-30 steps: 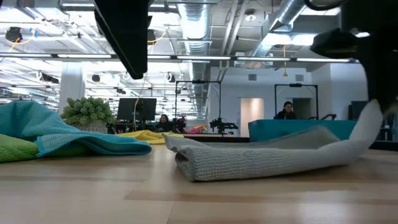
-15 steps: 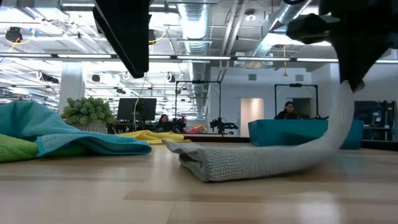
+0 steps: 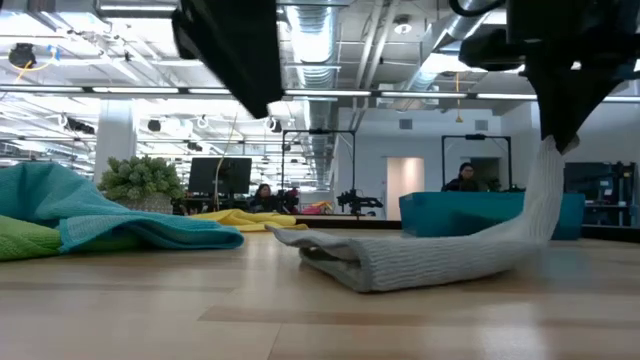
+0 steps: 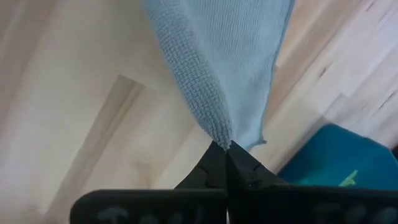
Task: Fold microfiber towels
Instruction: Fold the dark white microfiber cloth
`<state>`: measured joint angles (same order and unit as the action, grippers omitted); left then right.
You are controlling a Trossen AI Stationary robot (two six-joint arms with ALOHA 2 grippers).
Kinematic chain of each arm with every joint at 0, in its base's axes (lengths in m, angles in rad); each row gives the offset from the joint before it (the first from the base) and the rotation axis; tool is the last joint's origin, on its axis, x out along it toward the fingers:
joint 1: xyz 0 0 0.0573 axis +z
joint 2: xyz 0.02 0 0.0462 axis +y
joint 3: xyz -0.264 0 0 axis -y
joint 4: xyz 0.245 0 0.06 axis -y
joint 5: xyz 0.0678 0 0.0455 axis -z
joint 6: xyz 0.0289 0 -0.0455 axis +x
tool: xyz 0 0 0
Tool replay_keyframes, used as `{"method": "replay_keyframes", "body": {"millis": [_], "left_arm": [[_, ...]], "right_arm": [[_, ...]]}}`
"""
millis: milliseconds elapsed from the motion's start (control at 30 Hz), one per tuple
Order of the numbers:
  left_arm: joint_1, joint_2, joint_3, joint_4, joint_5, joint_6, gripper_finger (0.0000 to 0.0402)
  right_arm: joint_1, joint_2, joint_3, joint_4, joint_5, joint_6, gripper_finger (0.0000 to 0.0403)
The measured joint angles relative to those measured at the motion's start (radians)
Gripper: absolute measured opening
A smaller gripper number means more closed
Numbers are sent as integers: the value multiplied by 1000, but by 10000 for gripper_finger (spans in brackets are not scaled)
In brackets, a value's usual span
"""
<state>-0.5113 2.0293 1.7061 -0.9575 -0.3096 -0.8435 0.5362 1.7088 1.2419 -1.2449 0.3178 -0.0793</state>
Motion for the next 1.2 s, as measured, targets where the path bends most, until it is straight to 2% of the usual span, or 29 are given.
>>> {"method": "replay_keyframes", "body": {"millis": [167, 367, 633, 933, 1067, 1200], "left_arm": [[19, 0, 0, 27, 13, 34, 158], [24, 0, 0, 31, 12, 35, 158], [24, 1, 0, 30, 10, 18, 158], [24, 1, 0, 37, -14, 10, 158], [24, 1, 0, 37, -26, 10, 158], [23, 1, 0, 35, -35, 10, 158]], "right_arm": [[11, -2, 0, -4, 9, -32, 5], [39, -2, 0, -4, 79, -171, 6], [74, -2, 16, -3, 172, -269, 6], [80, -2, 137, 8, 178, -223, 6], [86, -2, 189, 55, 176, -273, 6], [93, -3, 198, 117, 129, -368, 6]]}}
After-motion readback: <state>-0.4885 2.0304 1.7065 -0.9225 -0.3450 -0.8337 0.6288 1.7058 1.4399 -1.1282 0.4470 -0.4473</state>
